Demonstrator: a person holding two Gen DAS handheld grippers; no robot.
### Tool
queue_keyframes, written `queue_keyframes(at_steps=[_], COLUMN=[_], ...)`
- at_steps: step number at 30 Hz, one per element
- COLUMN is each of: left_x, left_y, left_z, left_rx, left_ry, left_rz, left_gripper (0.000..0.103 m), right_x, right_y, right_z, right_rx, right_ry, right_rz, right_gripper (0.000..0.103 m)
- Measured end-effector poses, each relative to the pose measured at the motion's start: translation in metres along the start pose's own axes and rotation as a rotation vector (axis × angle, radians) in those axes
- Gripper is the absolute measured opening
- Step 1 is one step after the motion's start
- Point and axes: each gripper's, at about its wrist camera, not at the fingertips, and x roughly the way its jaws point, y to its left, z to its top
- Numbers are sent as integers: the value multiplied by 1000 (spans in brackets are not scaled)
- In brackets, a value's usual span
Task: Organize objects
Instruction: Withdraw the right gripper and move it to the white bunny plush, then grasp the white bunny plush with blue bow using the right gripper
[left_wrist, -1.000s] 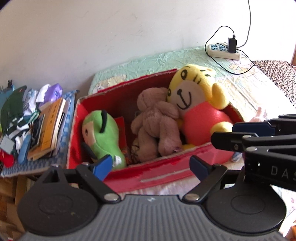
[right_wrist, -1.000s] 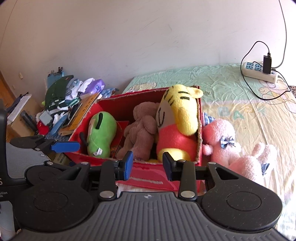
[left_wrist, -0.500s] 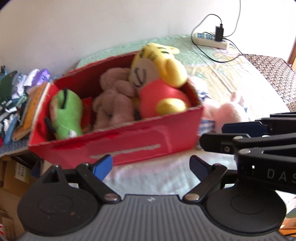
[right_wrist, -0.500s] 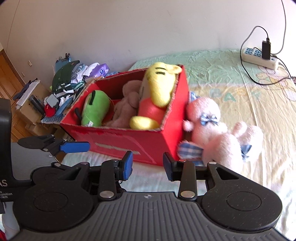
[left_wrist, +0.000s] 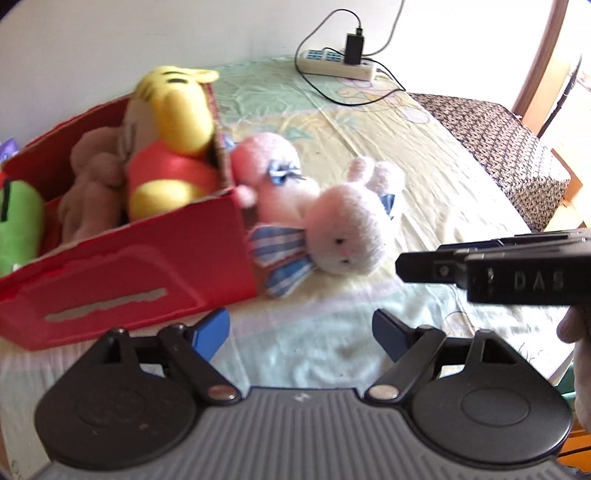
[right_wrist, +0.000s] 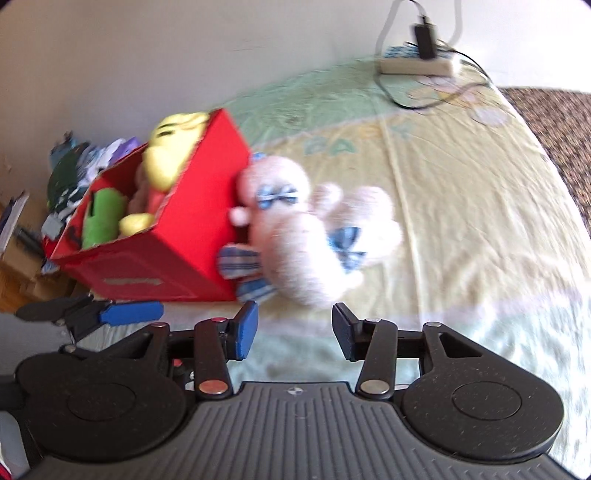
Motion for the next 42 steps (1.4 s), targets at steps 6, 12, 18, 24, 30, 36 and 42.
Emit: queue_keyframes(at_steps=[6, 12, 18, 24, 30, 36, 42], left_x=[12, 30, 30, 31, 24, 39, 68], left_y=[-17, -20, -17, -15, -17, -36, -53], left_z=[12, 17, 14, 18, 25, 29, 29], left_rx=[54, 75, 80, 79, 95, 152, 170], left_ry=[-33, 4, 14, 10, -21, -12, 53], left_rz=[-17, -19, -4, -2, -79, -180, -229], left_gripper=[86, 85, 85, 85, 87, 90, 77], right_x=[17, 50, 71, 82, 67, 49, 41], right_y=[-44, -56, -61, -62, -72, -89, -91], right_z=[3, 3, 11, 28, 40, 29, 17], right_rx=[230, 338, 403, 424, 298, 163, 156], right_ry=[26, 44, 1, -34, 34, 119, 142], right_rz=[97, 186, 303, 391, 411, 381, 385], right_gripper=[53, 55, 69, 60, 57, 57, 57])
